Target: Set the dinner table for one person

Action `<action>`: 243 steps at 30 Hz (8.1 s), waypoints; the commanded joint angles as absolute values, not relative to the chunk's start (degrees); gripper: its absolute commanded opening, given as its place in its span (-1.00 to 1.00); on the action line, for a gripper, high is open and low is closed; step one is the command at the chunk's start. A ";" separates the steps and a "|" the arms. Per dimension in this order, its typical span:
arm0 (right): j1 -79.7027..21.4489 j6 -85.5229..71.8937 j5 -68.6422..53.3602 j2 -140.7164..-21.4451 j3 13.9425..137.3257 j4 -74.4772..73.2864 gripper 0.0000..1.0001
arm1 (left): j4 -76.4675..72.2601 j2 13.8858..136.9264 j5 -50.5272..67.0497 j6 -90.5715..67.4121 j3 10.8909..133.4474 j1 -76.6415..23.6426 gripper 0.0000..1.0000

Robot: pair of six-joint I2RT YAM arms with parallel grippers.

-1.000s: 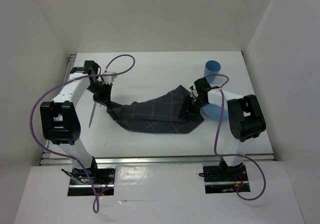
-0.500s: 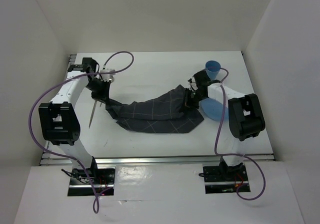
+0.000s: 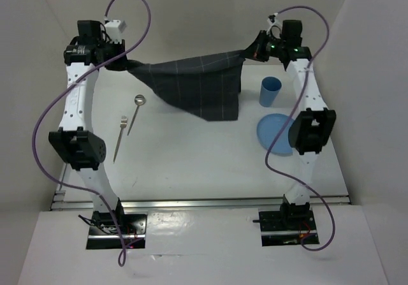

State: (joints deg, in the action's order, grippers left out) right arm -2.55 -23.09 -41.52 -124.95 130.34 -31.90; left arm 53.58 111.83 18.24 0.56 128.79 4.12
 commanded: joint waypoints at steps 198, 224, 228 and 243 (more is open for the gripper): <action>-21.97 -13.00 -13.45 -98.27 77.26 -27.95 0.42 | 48.60 135.87 -10.55 15.03 121.55 -0.79 0.09; -21.97 -12.48 -10.63 -92.20 77.87 -28.48 0.42 | 63.55 147.67 0.88 8.27 129.56 1.49 -1.00; -21.97 -13.53 -14.05 -90.89 76.47 -25.50 0.42 | 57.84 137.57 4.03 2.74 124.04 4.30 -1.00; -41.31 -24.94 -21.34 -98.78 75.58 12.36 0.39 | 40.96 100.91 14.77 -22.41 97.25 4.14 -1.00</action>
State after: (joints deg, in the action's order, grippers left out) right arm -41.60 -18.44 -17.98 -96.53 75.16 -4.29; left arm 44.34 105.62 10.17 -15.20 104.14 7.16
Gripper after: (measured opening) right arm 0.695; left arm 0.018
